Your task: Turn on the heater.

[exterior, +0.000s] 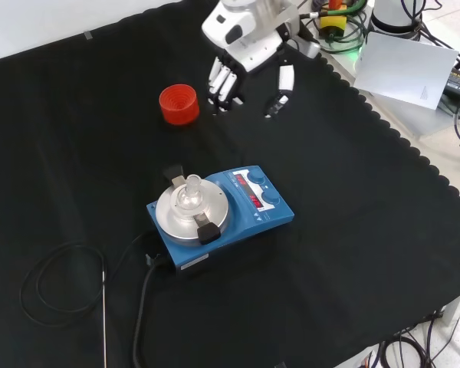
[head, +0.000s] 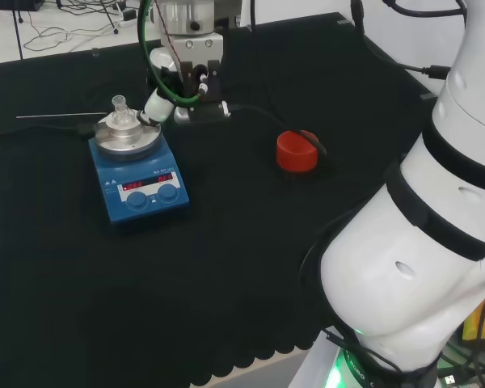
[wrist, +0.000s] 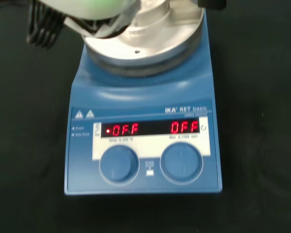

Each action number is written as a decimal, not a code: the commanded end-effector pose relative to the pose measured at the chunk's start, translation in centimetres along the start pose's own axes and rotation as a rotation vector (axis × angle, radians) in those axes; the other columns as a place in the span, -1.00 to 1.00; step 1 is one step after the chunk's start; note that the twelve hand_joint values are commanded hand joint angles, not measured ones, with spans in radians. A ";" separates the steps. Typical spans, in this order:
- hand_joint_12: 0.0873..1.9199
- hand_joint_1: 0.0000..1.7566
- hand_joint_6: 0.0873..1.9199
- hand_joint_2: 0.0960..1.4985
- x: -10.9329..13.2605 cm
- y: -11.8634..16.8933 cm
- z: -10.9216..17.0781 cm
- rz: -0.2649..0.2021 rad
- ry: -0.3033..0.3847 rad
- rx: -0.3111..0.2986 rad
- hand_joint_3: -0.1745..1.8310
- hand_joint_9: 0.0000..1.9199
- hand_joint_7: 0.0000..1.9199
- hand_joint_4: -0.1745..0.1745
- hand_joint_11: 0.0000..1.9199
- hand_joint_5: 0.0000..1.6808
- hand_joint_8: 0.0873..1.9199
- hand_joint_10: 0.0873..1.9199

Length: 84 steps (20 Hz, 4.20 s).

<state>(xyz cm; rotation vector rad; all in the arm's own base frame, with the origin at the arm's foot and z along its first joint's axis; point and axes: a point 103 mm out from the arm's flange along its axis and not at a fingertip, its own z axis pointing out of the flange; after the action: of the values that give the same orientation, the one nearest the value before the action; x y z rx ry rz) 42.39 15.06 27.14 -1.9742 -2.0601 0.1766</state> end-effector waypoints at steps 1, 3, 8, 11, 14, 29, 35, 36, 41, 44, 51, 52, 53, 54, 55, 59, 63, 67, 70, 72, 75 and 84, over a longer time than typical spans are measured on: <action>0.20 0.08 -0.59 -0.26 1.2 -1.5 1.1 -0.008 -0.024 0.044 -0.09 0.33 0.13 -0.47 -0.15 -0.47 0.00 -0.31; 0.13 0.10 -0.60 -0.25 1.7 -1.9 1.6 -0.010 -0.026 0.058 -0.09 0.42 0.20 -0.51 -0.04 -0.48 0.06 -0.26; -0.08 0.18 -0.57 -0.20 2.9 -2.9 2.8 -0.018 -0.060 0.089 -0.11 0.56 0.37 -0.67 0.28 -0.46 0.19 -0.06; -0.17 0.26 -0.52 -0.15 3.4 -3.2 3.2 -0.016 -0.073 0.111 -0.12 0.60 0.43 -0.78 0.52 -0.44 0.32 0.14; -0.16 0.36 -0.45 -0.11 3.8 -3.4 3.7 -0.022 -0.075 0.132 -0.09 0.61 0.47 -0.79 0.49 -0.44 0.45 0.29; 0.21 0.59 -0.43 -0.21 4.8 -2.6 7.1 -0.033 -0.106 0.284 0.20 0.65 0.53 -0.43 0.18 -0.69 0.63 0.43; 0.22 0.59 -0.66 -0.24 4.6 -2.4 8.4 -0.039 -0.105 0.322 0.23 0.66 0.54 -0.35 0.18 -0.71 0.63 0.44; 0.22 0.59 -0.70 -0.24 4.6 -2.4 8.6 -0.039 -0.106 0.325 0.24 0.66 0.54 -0.33 0.18 -0.70 0.63 0.44; 0.22 0.60 -0.81 -0.25 4.7 -2.2 9.2 -0.043 -0.124 0.343 0.24 0.67 0.54 -0.30 0.18 -0.69 0.64 0.45; 0.24 0.62 -0.87 -0.26 4.7 -2.0 9.4 -0.041 -0.124 0.361 0.27 0.68 0.55 -0.29 0.17 -0.69 0.66 0.47; 0.27 0.64 -0.94 -0.30 4.8 -1.9 9.7 -0.041 -0.131 0.384 0.33 0.71 0.57 -0.26 0.18 -0.70 0.70 0.53; 0.27 0.64 -0.95 -0.31 4.8 -1.9 9.6 -0.042 -0.132 0.383 0.34 0.71 0.57 -0.25 0.18 -0.70 0.71 0.54; 0.27 0.64 -0.96 -0.31 4.8 -1.9 9.5 -0.044 -0.134 0.380 0.35 0.71 0.58 -0.25 0.19 -0.69 0.72 0.55; 0.28 0.63 -0.97 -0.32 4.8 -1.9 9.4 -0.044 -0.137 0.378 0.36 0.71 0.58 -0.25 0.20 -0.69 0.73 0.55; 0.28 0.62 -0.97 -0.32 4.8 -1.9 9.4 -0.047 -0.144 0.376 0.36 0.72 0.58 -0.25 0.20 -0.69 0.73 0.55; 0.25 0.59 -0.99 -0.34 4.9 -2.0 9.1 -0.051 -0.165 0.376 0.35 0.73 0.59 -0.26 0.23 -0.69 0.74 0.55; 0.24 0.58 -1.00 -0.35 4.8 -2.1 9.0 -0.051 -0.170 0.393 0.33 0.74 0.59 -0.27 0.23 -0.68 0.74 0.54; 0.24 0.61 -1.00 -0.35 4.7 -2.2 9.2 -0.056 -0.171 0.425 0.32 0.74 0.61 -0.26 0.22 -0.68 0.76 0.55; 0.24 0.61 -1.00 -0.35 4.8 -2.3 9.7 -0.063 -0.170 0.452 0.32 0.74 0.61 -0.25 0.22 -0.67 0.76 0.56; 0.25 0.62 -1.00 -0.35 4.9 -2.2 10.1 -0.068 -0.173 0.473 0.32 0.74 0.61 -0.24 0.21 -0.67 0.76 0.57; 0.25 0.62 -1.00 -0.36 5.1 -2.1 10.7 -0.075 -0.176 0.503 0.33 0.74 0.62 -0.23 0.21 -0.66 0.77 0.58; 0.26 0.62 -1.00 -0.36 5.4 -1.7 11.4 -0.074 -0.187 0.556 0.34 0.74 0.62 -0.22 0.21 -0.65 0.77 0.59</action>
<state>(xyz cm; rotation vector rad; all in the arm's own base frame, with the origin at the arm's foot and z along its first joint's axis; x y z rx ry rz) 37.32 21.47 17.57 -1.5954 -1.9215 0.8191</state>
